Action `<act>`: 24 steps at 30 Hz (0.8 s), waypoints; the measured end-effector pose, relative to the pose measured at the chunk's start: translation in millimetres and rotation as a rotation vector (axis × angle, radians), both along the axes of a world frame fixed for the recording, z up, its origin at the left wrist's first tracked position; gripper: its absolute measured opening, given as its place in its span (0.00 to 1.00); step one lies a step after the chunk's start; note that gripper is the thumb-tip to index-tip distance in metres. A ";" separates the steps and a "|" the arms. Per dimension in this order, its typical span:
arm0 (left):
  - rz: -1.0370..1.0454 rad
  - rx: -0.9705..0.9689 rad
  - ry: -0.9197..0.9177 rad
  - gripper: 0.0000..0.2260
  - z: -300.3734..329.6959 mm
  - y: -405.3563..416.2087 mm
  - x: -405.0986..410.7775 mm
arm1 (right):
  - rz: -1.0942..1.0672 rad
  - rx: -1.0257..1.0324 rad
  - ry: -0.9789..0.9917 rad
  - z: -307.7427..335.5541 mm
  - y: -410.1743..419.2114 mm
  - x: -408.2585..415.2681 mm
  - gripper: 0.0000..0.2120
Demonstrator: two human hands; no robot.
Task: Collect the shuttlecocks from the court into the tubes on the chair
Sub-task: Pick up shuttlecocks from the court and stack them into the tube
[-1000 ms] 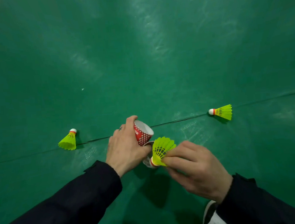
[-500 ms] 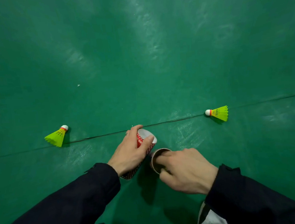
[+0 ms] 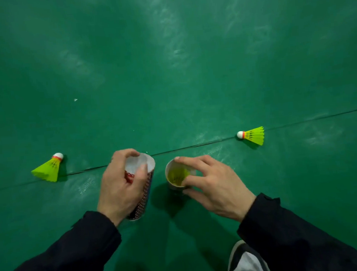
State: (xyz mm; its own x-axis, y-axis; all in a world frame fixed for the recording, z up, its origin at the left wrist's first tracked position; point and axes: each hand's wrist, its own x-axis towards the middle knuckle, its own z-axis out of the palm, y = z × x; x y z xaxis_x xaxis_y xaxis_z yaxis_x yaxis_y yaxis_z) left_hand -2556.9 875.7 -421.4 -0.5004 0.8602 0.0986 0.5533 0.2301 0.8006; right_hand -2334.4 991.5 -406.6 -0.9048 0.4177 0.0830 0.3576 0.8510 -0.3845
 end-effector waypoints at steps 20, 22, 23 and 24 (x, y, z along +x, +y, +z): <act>-0.350 -0.282 0.422 0.31 -13.2 20.5 11.2 | -0.442 -0.313 0.531 17.0 15.5 -3.7 0.13; -0.330 -0.391 0.499 0.34 -9.3 19.7 5.8 | -1.062 -0.409 0.669 -1.5 51.7 13.2 0.26; -0.325 -0.455 0.508 0.36 -5.5 18.3 4.0 | -1.322 -0.472 0.633 -12.0 72.5 25.5 0.35; -0.325 -0.502 0.511 0.35 -2.0 17.6 3.9 | -1.481 -0.519 0.547 -28.6 92.1 43.7 0.42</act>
